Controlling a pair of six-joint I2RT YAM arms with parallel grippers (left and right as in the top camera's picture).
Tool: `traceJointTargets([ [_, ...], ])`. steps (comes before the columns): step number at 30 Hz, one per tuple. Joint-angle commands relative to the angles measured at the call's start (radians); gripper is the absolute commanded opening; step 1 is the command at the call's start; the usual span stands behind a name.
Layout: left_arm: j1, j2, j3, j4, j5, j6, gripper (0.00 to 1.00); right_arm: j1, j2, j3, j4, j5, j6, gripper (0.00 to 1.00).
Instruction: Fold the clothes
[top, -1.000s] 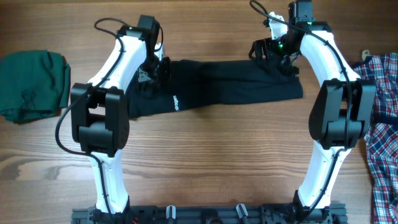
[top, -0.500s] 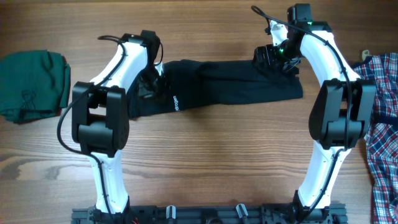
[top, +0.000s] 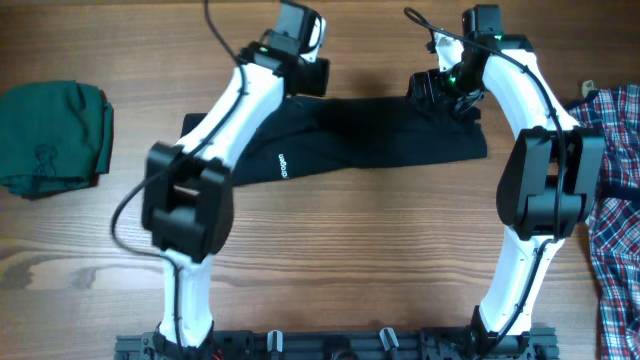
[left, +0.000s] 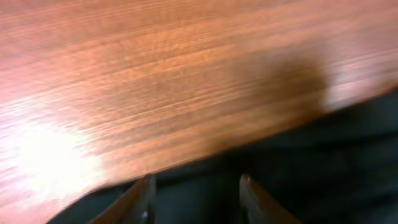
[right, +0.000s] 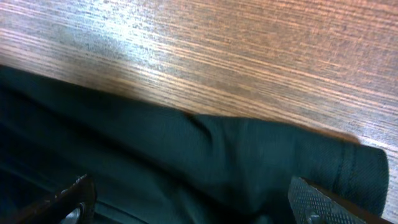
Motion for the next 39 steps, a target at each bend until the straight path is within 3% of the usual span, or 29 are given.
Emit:
traceJointTargets([
  [1, 0.004, 0.069, -0.007, 0.058, -0.024, 0.033, 0.4, -0.001, -0.033, 0.006, -0.002, 0.01, 0.013, 1.0],
  [4, 0.003, 0.076, -0.007, 0.034, -0.024, 0.033, 0.38, -0.001, -0.033, 0.006, -0.001, 0.009, 0.013, 1.0],
  [6, 0.003, 0.076, -0.007, 0.029, -0.024, 0.033, 0.32, -0.001, -0.033, 0.006, 0.0, 0.009, 0.013, 1.0],
  [8, 0.003, 0.066, -0.006, 0.009, -0.024, 0.032, 0.52, -0.001, -0.033, 0.006, 0.0, 0.009, 0.013, 1.0],
  [10, 0.003, 0.041, -0.006, 0.0, -0.024, 0.034, 0.52, -0.001, -0.033, 0.006, 0.0, 0.01, 0.013, 1.0],
  [11, 0.003, 0.022, -0.006, 0.001, -0.024, 0.035, 0.5, -0.001, -0.033, 0.006, 0.0, 0.01, 0.013, 1.0],
  [13, 0.003, -0.009, -0.005, 0.0, -0.02, 0.091, 0.3, -0.001, -0.033, 0.006, 0.0, 0.01, 0.013, 1.0],
  [14, 0.003, -0.017, -0.005, -0.01, -0.019, 0.126, 0.26, -0.001, -0.033, 0.006, 0.0, 0.01, 0.013, 1.0],
  [20, -0.023, -0.016, -0.005, -0.106, 0.052, 0.333, 0.43, -0.001, -0.033, 0.006, 0.006, 0.009, 0.014, 1.0],
  [26, -0.064, -0.016, -0.005, -0.139, 0.149, 0.396, 0.5, -0.001, -0.033, 0.006, 0.002, 0.01, 0.013, 1.0],
  [35, -0.068, -0.004, -0.005, -0.107, -0.008, 0.401, 0.49, -0.001, -0.033, 0.006, 0.0, 0.009, 0.013, 1.0],
  [39, -0.068, -0.003, -0.005, -0.09, -0.067, 0.419, 0.39, -0.001, -0.033, 0.006, -0.005, 0.009, 0.013, 1.0],
])
